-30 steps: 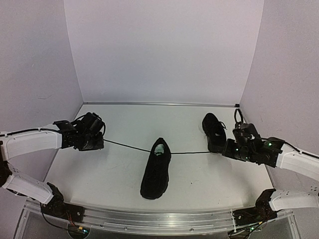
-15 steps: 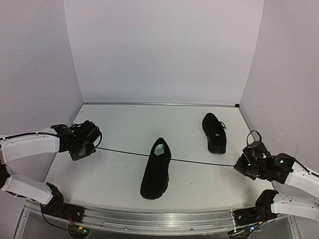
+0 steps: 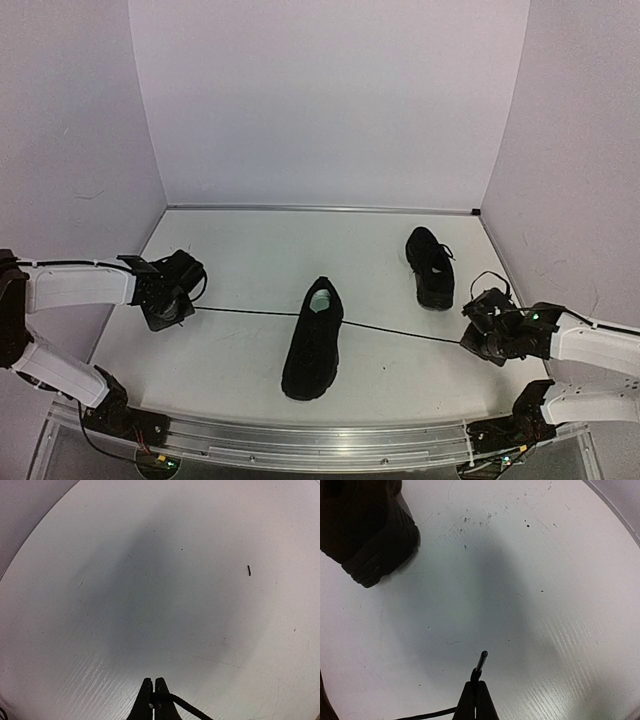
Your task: Tie the shoes
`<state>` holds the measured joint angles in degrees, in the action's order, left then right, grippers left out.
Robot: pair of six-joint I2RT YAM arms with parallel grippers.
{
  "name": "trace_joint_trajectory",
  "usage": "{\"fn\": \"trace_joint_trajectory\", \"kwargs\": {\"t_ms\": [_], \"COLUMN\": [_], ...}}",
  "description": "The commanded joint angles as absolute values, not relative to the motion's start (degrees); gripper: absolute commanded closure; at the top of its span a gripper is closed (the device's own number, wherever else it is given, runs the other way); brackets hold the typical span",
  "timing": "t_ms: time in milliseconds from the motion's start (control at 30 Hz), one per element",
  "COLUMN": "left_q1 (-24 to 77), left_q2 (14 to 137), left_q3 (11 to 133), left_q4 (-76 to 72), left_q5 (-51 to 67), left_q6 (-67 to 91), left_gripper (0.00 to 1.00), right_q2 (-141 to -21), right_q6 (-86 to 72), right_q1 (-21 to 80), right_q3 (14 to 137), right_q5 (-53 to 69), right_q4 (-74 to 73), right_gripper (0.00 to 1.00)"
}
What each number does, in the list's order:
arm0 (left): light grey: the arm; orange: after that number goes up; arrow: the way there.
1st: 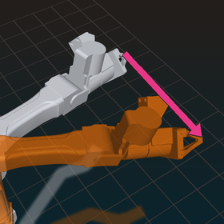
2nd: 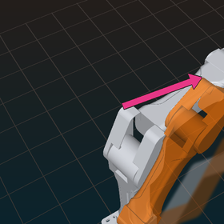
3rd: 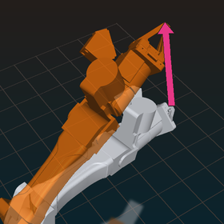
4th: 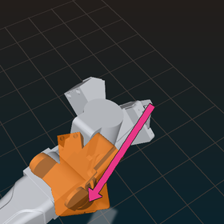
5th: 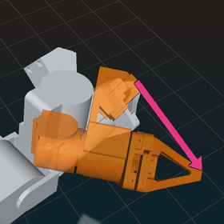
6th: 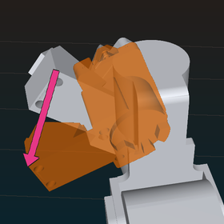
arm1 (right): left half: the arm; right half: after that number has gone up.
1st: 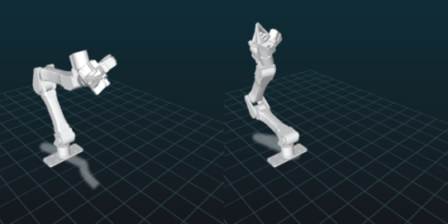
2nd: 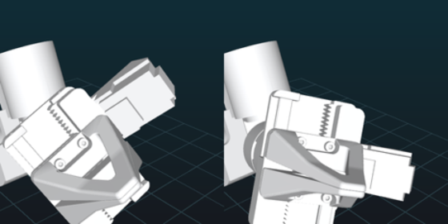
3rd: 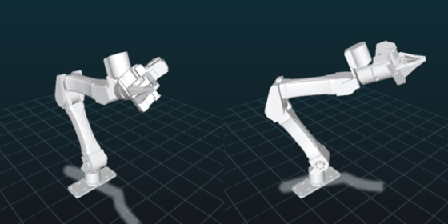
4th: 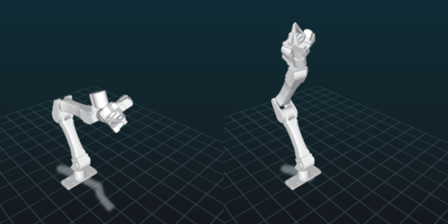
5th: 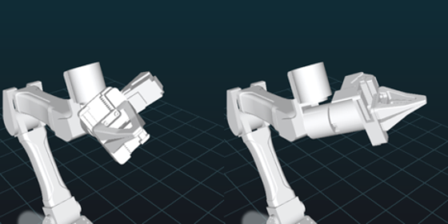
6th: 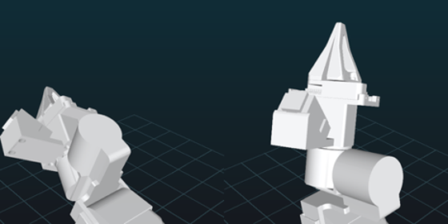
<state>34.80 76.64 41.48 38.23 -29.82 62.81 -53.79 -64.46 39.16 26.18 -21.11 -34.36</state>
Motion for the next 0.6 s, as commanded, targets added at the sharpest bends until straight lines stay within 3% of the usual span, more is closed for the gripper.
{"fn": "trace_joint_trajectory", "kwargs": {"t_ms": [0,200,400,567], "left_q1": [33.48,29.51,26.81,28.05], "left_q2": [76.54,72.95,72.16,74.28], "left_q3": [40.75,39.34,38.88,39.56], "left_q4": [37.06,37.49,36.24,26.96], "left_q5": [-29.69,-29.39,-27.76,-18.08], "left_q6": [62.30,60.38,57.60,46.68], "left_gripper": [1.00,1.00,1.00,1.00], "right_q2": [-52.25,-45.01,-49.48,-54.43], "right_q6": [-67.65,-70.05,-70.69,-61.70], "right_q1": [38.73,37.93,37.84,37.88], "right_q3": [27.67,28.21,27.99,27.95], "right_q5": [-28.54,-33.68,-31.44,-25.13], "right_q4": [-39.73,-45.36,-44.04,-33.26], "right_gripper": [1.00,1.00,1.00,1.00]}}
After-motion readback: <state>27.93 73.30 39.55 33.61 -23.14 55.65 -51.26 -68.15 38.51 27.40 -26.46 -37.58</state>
